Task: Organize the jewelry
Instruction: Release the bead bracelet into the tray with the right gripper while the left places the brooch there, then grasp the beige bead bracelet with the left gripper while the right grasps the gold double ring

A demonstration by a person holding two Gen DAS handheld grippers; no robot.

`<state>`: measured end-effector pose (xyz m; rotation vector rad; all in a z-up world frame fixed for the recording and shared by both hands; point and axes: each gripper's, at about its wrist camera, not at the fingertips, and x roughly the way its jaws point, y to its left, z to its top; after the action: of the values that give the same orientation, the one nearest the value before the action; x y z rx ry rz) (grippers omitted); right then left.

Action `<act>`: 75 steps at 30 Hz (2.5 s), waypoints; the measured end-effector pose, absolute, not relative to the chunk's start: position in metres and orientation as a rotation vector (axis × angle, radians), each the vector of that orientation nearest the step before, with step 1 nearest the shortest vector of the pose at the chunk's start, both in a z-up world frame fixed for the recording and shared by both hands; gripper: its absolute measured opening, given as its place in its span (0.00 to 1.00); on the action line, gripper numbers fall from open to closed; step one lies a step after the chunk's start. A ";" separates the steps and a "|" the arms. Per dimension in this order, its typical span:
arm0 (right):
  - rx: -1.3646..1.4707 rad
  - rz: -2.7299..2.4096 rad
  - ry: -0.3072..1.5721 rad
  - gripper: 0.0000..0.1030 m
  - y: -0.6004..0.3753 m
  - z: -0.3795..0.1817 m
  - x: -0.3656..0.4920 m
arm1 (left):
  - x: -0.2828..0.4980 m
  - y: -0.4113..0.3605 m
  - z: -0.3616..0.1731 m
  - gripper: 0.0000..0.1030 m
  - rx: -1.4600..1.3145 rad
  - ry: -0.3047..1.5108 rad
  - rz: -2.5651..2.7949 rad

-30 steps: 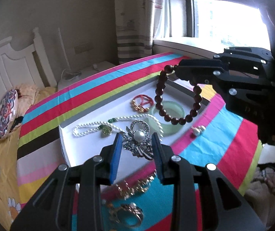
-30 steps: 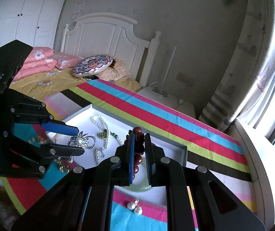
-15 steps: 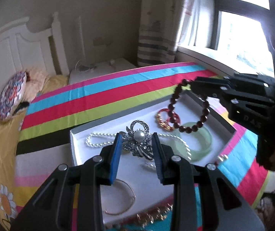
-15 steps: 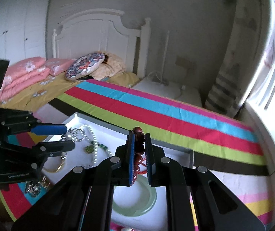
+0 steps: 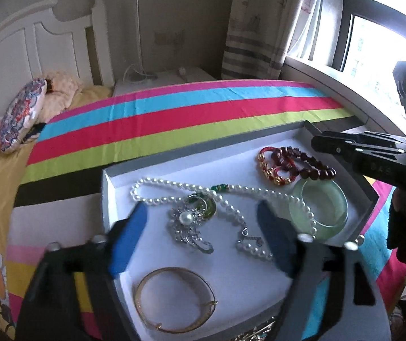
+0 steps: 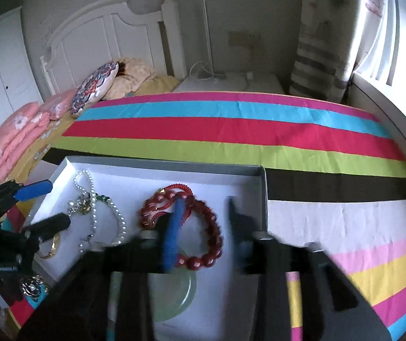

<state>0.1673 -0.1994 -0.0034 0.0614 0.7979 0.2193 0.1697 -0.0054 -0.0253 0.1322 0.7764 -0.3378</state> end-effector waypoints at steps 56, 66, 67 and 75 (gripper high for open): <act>-0.293 0.731 0.867 0.37 -0.024 -0.026 0.031 | -0.006 0.118 -0.039 0.97 0.068 0.644 -0.129; -0.149 0.689 0.826 0.37 -0.081 -0.009 0.022 | 0.027 0.093 -0.048 0.87 0.074 0.748 -0.176; -0.146 0.689 0.825 0.37 -0.083 -0.009 0.021 | 0.032 0.091 -0.047 0.83 0.083 0.758 -0.176; -0.136 0.693 0.817 0.37 -0.087 -0.010 0.017 | 0.052 0.080 -0.060 0.29 0.165 0.808 -0.255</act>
<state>0.0173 -0.0866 -0.0097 -0.1360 0.8167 0.6933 0.0518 0.0799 -0.0596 0.1650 0.8084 -0.2548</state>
